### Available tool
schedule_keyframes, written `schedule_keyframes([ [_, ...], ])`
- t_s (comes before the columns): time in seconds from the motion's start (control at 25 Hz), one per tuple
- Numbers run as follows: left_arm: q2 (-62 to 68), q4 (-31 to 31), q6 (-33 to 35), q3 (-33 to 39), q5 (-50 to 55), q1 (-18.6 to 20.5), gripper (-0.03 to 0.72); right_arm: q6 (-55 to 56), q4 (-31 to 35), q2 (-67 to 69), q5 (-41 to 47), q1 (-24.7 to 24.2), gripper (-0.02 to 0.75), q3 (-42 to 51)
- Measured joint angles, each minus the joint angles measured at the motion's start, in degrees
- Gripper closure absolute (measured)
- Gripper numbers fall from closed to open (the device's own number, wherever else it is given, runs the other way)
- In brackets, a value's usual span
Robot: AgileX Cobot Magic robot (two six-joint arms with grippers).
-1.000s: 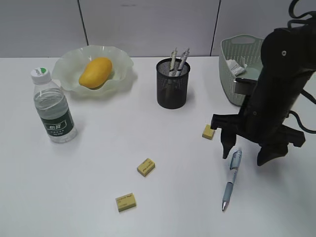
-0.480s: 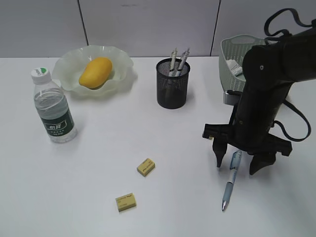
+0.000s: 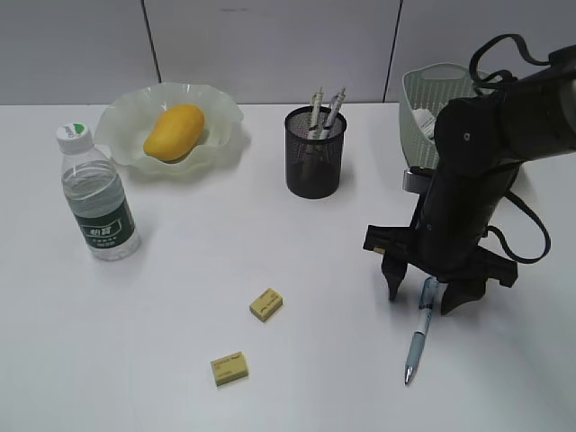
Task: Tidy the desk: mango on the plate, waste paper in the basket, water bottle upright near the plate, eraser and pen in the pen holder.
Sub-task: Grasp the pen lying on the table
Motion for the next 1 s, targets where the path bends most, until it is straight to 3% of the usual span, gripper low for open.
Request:
schedule_keyframes([
  [0.56,0.0,-0.1,0.0,0.0,0.0,0.0,0.45,0.2,-0.4,1.2,-1.1,0.0,0.251,-0.3],
  [0.68,0.0,-0.1,0.0,0.0,0.0,0.0,0.45,0.2,-0.5,1.3,-1.4,0.0,0.325,-0.4],
  [0.88,0.0,-0.3,0.0,0.0,0.0,0.0,0.45,0.2,-0.5,1.7,-2.7,0.0,0.51,-0.6],
  [1.0,0.0,-0.3,0.0,0.0,0.0,0.0,0.45,-1.8,-0.2,2.0,-2.7,0.0,0.572,-1.0],
])
